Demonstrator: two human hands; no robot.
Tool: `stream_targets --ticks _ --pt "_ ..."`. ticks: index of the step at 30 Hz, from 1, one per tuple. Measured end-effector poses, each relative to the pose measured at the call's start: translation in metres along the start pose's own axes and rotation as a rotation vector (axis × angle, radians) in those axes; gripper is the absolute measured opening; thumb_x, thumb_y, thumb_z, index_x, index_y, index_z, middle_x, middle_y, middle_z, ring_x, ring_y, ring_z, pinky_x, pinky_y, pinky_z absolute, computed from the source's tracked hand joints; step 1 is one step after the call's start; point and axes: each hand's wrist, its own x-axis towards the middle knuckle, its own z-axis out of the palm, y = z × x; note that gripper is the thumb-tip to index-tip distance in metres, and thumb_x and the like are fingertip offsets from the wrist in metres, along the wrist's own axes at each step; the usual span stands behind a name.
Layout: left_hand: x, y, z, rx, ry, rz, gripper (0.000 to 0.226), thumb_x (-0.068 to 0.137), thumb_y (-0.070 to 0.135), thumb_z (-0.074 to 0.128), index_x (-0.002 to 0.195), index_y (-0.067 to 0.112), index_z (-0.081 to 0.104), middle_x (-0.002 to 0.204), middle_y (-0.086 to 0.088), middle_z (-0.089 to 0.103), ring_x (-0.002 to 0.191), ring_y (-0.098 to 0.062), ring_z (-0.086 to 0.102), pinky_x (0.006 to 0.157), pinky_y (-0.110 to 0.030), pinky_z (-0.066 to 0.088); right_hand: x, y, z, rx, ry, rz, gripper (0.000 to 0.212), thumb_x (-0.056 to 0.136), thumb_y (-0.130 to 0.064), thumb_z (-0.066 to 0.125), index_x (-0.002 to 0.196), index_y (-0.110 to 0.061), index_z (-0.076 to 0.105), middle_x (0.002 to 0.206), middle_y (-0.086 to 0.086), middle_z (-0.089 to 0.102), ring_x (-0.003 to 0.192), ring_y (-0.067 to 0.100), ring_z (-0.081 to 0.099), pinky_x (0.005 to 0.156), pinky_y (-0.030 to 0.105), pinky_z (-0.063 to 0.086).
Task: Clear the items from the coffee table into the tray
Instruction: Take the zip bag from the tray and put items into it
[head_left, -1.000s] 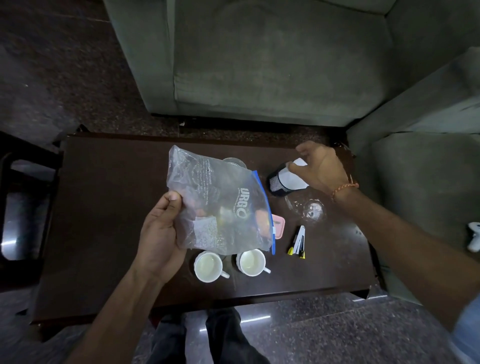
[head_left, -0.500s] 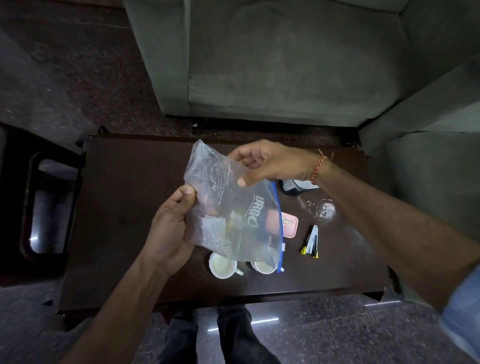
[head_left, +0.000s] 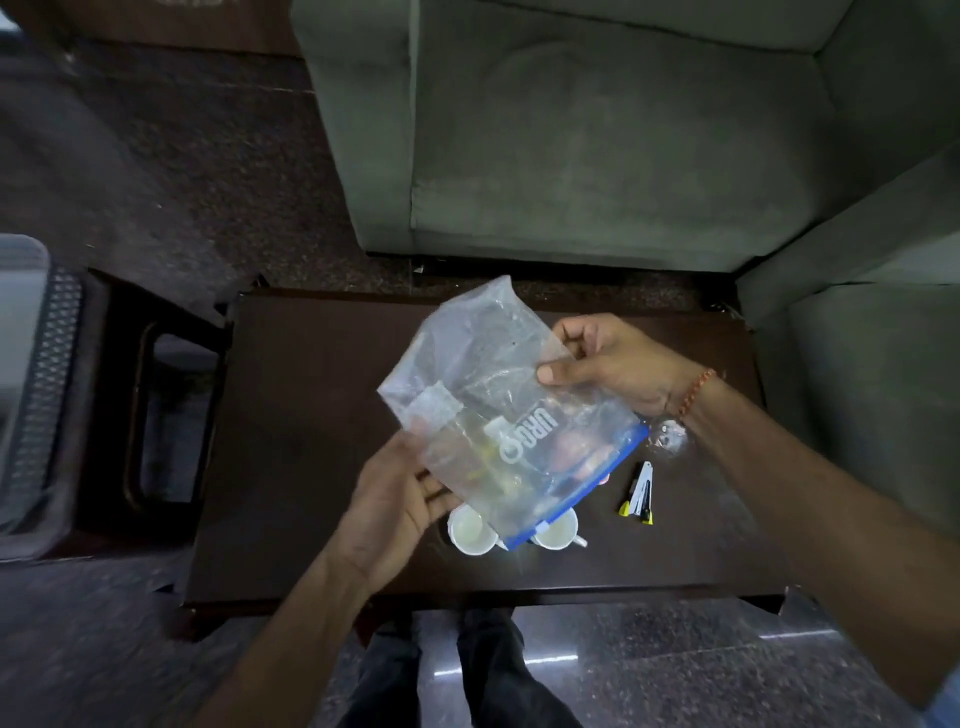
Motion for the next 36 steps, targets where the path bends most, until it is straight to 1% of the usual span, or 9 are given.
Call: stream_targets --ticks 3,7,11,15,19,23,29,32,36 --pt "-0.008 0.014 0.021 0.251 0.001 0.102 0.037 0.079 0.026 0.078 0.114 0.019 0.067 0.115 -0.01 0.072 0.104 -0.029 0.07 0.077 -0.04 0.059 -0.021 -0.001 0.004 0.128 0.108 -0.004 0.02 0.078 0.001 0.074 0.076 -0.012 0.06 0.069 0.004 0.065 0.056 0.01 0.064 0.05 0.023 0.055" --pt "-0.003 0.039 0.036 0.414 0.047 0.245 0.026 0.082 0.007 0.073 0.108 0.01 0.068 0.102 -0.015 0.074 0.087 -0.033 0.072 0.073 -0.051 0.06 -0.041 0.001 0.003 0.282 0.187 -0.063 0.022 0.077 0.0 0.073 0.09 -0.008 0.057 0.081 0.011 0.066 0.065 0.019 0.064 0.063 0.034 0.055" --pt "-0.002 0.063 0.051 0.542 0.027 0.307 0.022 0.089 -0.007 0.062 0.096 0.008 0.077 0.099 -0.012 0.076 0.088 -0.024 0.074 0.068 -0.03 0.059 -0.066 0.001 -0.005 0.307 0.194 -0.073 0.017 0.077 -0.005 0.07 0.088 -0.018 0.072 0.085 0.009 0.073 0.062 0.023 0.069 0.056 0.037 0.056" --pt "-0.007 0.085 0.077 0.613 0.025 0.304 0.041 0.084 -0.02 0.05 0.085 0.009 0.079 0.093 -0.007 0.077 0.088 -0.019 0.073 0.073 -0.03 0.06 -0.101 0.001 -0.015 0.248 0.342 -0.156 0.04 0.083 0.012 0.051 0.076 -0.015 0.079 0.075 0.007 0.071 0.062 0.018 0.06 0.054 0.019 0.046" --pt "-0.004 0.091 0.11 0.459 0.0 0.172 0.028 0.095 -0.003 0.045 0.091 0.004 0.072 0.098 -0.009 0.075 0.088 -0.023 0.07 0.067 -0.03 0.059 -0.133 0.011 -0.017 0.231 0.48 -0.175 0.048 0.083 0.01 0.04 0.075 -0.017 0.079 0.074 0.014 0.062 0.062 0.022 0.046 0.048 0.019 0.037" --pt "0.014 0.074 0.134 0.428 -0.097 -0.086 0.034 0.098 0.039 0.049 0.123 0.02 0.062 0.116 -0.015 0.068 0.102 -0.034 0.066 0.085 -0.049 0.054 -0.158 0.033 -0.028 0.304 0.563 -0.212 0.035 0.079 -0.01 0.044 0.087 -0.01 0.078 0.088 0.021 0.06 0.076 0.027 0.047 0.06 0.028 0.038" --pt "0.055 0.033 0.176 0.742 -0.284 -0.128 0.054 0.082 -0.005 0.065 0.122 0.03 0.058 0.115 0.003 0.069 0.102 -0.02 0.068 0.082 -0.048 0.059 -0.194 0.075 -0.055 0.449 0.816 -0.15 0.028 0.088 -0.038 0.065 0.094 -0.014 0.078 0.097 0.008 0.073 0.085 0.025 0.065 0.067 0.033 0.051" --pt "0.081 0.008 0.205 0.847 -0.324 -0.068 0.048 0.078 -0.014 0.063 0.112 0.019 0.061 0.116 -0.003 0.066 0.097 -0.02 0.067 0.083 -0.048 0.059 -0.206 0.1 -0.067 0.382 0.932 -0.2 0.029 0.071 -0.027 0.077 0.1 -0.021 0.076 0.109 -0.004 0.074 0.09 0.007 0.068 0.069 0.018 0.054" --pt "0.135 -0.034 0.245 1.015 -0.321 0.138 0.04 0.075 -0.017 0.062 0.089 0.021 0.067 0.097 0.0 0.068 0.08 -0.011 0.063 0.07 -0.035 0.058 -0.208 0.146 -0.084 0.367 1.043 -0.224 0.056 0.064 -0.015 0.084 0.116 -0.021 0.066 0.119 -0.006 0.068 0.1 0.005 0.068 0.077 0.019 0.056"
